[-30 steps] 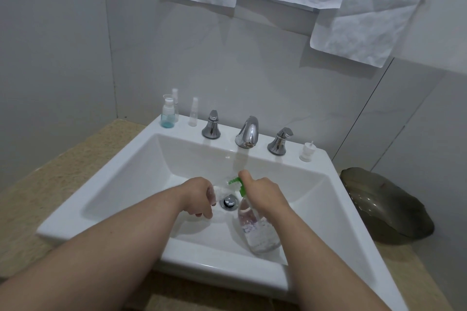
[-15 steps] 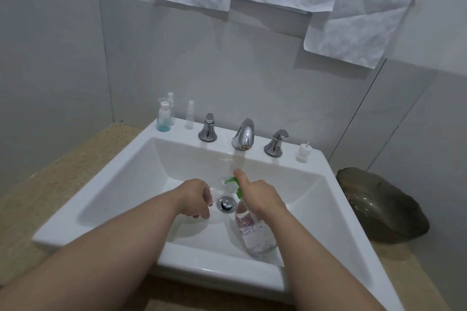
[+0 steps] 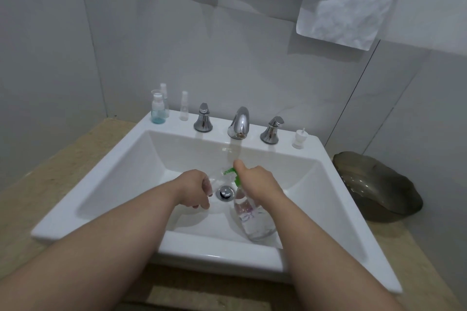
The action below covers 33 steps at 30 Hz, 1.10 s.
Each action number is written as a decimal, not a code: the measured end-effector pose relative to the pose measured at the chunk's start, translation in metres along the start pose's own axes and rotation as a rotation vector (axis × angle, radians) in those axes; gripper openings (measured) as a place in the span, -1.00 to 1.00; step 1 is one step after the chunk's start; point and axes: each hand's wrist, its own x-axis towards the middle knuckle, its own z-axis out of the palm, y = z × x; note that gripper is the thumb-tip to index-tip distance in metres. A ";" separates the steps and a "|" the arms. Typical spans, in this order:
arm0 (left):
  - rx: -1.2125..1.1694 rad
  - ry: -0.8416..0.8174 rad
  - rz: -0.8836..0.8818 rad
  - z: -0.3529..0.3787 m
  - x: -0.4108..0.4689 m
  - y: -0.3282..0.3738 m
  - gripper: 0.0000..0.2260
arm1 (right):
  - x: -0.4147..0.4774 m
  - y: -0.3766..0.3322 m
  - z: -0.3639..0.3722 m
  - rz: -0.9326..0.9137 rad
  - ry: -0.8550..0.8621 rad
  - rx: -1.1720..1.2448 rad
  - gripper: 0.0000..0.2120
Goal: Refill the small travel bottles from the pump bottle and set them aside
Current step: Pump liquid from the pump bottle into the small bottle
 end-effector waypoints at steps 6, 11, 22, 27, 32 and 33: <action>-0.005 -0.017 0.002 0.000 -0.002 0.001 -0.78 | -0.004 -0.001 -0.004 -0.024 -0.006 0.010 -0.52; -0.039 0.011 -0.010 0.000 0.000 0.000 -0.78 | -0.001 0.002 0.000 0.001 -0.015 -0.075 -0.31; -0.043 0.042 0.015 0.000 0.000 -0.001 -0.76 | -0.006 -0.002 -0.002 -0.022 -0.048 -0.070 -0.49; -0.035 0.021 0.031 0.001 0.000 0.000 -0.73 | -0.002 -0.001 -0.001 -0.042 -0.037 -0.070 -0.58; -0.051 -0.001 0.020 0.002 -0.002 0.001 -0.67 | 0.000 0.000 0.000 0.020 0.001 -0.001 -0.41; -0.054 -0.003 0.018 0.002 -0.003 0.002 -0.67 | 0.000 0.000 -0.001 0.025 -0.004 0.000 -0.40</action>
